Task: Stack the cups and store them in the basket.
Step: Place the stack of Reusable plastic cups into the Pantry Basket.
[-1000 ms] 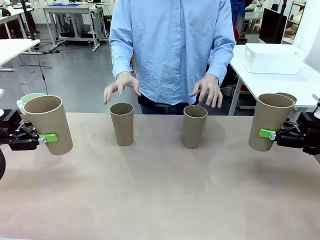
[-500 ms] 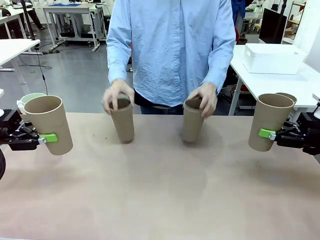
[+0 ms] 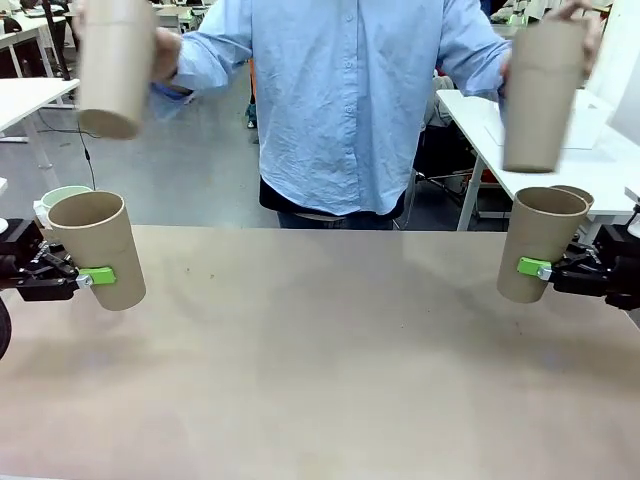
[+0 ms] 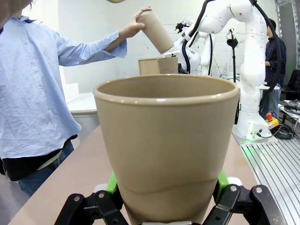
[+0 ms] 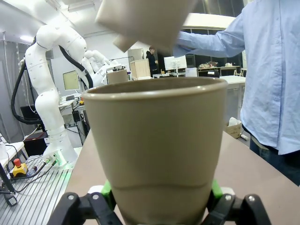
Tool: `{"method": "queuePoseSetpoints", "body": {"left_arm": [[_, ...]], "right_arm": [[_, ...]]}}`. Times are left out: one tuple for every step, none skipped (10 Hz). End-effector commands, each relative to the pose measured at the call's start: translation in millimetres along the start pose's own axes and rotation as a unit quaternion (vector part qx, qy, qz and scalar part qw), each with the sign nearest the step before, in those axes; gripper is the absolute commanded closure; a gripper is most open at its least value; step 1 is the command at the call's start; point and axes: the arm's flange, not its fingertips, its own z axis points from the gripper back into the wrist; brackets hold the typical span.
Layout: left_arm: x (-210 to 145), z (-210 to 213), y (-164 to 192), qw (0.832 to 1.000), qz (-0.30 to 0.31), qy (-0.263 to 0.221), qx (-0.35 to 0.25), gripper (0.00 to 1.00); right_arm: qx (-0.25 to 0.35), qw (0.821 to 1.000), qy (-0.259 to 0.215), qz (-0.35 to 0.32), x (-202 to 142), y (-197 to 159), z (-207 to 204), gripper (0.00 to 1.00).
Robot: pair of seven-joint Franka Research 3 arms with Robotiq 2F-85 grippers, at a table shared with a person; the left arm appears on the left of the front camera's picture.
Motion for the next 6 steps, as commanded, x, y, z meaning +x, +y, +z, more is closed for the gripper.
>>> {"method": "queuePoseSetpoints", "body": {"left_arm": [[3.4,-2.4,0.8,1.0,0.002,-0.002,0.003,0.15],[3.4,-2.4,0.8,1.0,0.002,-0.002,0.003,0.15],[3.4,-2.4,0.8,1.0,0.002,-0.002,0.003,0.15],[3.4,-2.4,0.8,1.0,0.002,-0.002,0.003,0.15],[3.4,-2.4,0.8,1.0,0.002,-0.002,0.003,0.15],[3.4,-2.4,0.8,1.0,0.002,-0.002,0.003,0.15]], "right_arm": [[-0.004,1.0,-0.002,0.0,3.0,-1.2,-3.4,0.16],[-0.004,1.0,-0.002,0.0,3.0,-1.2,-3.4,0.16],[-0.004,1.0,-0.002,0.0,3.0,-1.2,-3.4,0.16],[-0.004,1.0,-0.002,0.0,3.0,-1.2,-3.4,0.16],[-0.004,1.0,-0.002,0.0,3.0,-1.2,-3.4,0.16],[-0.004,1.0,-0.002,0.0,3.0,-1.2,-3.4,0.16]]}}
